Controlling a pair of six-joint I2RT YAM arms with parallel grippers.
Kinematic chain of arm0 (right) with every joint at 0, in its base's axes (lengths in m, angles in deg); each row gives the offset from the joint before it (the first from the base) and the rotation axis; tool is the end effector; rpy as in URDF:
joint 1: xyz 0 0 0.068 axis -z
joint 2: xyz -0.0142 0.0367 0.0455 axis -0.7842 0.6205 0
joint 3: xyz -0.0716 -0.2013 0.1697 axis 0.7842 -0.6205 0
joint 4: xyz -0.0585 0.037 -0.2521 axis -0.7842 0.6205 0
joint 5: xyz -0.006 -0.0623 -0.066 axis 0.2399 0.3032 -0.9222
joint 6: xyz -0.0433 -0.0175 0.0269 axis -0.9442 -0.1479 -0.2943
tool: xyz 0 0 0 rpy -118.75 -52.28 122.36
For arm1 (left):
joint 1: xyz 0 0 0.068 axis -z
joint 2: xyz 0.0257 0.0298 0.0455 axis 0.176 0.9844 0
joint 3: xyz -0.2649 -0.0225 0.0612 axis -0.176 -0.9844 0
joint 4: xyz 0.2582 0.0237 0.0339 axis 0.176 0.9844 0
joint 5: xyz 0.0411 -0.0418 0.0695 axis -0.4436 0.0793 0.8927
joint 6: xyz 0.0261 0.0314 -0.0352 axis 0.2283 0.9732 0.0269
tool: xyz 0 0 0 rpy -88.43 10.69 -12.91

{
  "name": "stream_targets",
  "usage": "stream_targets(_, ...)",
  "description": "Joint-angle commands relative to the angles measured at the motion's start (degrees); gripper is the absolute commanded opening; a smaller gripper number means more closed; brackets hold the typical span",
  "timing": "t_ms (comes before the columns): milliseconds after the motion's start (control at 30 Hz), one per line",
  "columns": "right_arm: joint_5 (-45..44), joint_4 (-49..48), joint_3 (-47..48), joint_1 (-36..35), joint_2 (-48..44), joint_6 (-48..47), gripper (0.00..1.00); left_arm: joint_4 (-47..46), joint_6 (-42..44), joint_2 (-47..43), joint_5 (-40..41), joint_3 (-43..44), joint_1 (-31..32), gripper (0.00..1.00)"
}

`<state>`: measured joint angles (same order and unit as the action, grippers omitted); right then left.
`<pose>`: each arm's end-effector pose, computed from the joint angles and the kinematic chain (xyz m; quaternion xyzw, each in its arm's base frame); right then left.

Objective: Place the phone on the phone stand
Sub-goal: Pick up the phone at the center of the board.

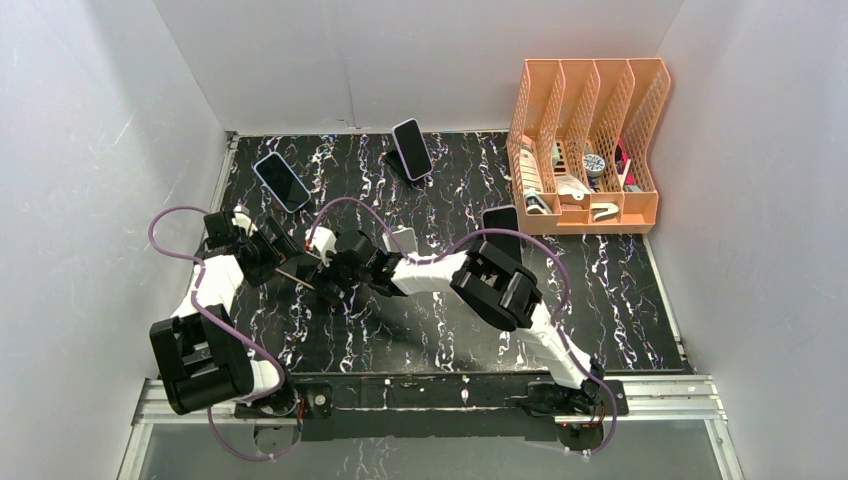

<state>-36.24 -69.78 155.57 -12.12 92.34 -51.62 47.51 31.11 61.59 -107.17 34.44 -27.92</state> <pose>0.2272 0.4671 0.1437 -0.4740 0.6929 0.3038 0.4505 0.2529 0.0679 0.2050 -0.2477 0.8864 -0.1781 0.3480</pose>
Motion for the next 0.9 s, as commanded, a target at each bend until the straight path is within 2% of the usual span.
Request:
stream_targets(0,-0.77,2.16,3.38,0.02,2.29,-1.4,0.99,0.07,0.53,-1.79,-1.41,0.07,-0.23,0.98)
stream_targets(400,2.57,3.71,7.32,-1.05,5.58,-0.05,0.99,-0.04,0.38,-1.6,-2.13,0.1,-0.17,0.98)
stream_targets(733,-0.91,7.42,9.09,-2.28,8.53,-1.15,0.98,0.16,-0.96,-1.75,-0.3,0.06,-0.19,0.98)
stream_targets(867,-2.53,9.66,9.01,-2.33,9.67,-0.66,0.9,0.43,-1.69,-2.19,1.12,0.16,-1.02,0.98)
